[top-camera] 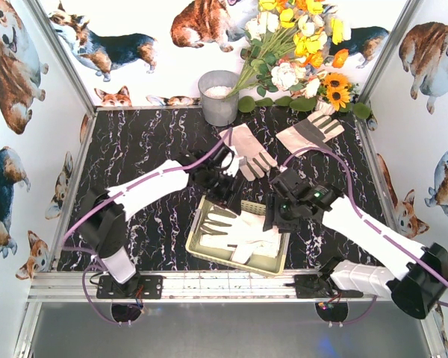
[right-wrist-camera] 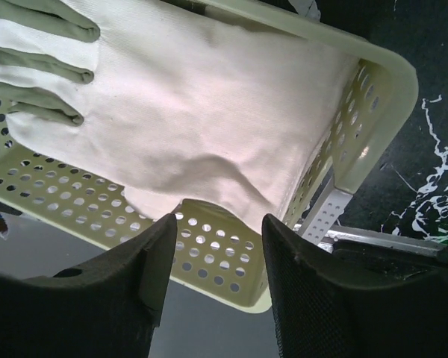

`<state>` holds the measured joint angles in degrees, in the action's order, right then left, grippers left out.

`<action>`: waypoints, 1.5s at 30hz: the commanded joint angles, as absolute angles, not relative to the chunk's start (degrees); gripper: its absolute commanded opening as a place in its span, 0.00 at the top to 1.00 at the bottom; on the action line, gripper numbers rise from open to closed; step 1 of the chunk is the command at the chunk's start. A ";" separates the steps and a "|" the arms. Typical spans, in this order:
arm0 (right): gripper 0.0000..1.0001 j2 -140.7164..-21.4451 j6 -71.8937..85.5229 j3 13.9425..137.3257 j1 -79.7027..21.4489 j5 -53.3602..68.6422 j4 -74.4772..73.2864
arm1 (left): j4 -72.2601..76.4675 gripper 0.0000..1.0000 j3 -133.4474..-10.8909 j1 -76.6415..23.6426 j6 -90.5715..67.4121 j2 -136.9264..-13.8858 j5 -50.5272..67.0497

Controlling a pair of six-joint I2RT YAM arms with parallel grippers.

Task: Put the gloves into the storage basket
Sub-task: Adjust the glove in the bin, then pick up the glove from the center of the board.

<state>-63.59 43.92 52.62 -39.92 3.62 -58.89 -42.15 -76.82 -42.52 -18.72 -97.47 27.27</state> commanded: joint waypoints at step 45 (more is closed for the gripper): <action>0.37 -70.36 29.08 70.95 -27.90 4.68 -50.24 | -22.15 0.34 -85.29 -21.51 -36.04 -108.65 18.87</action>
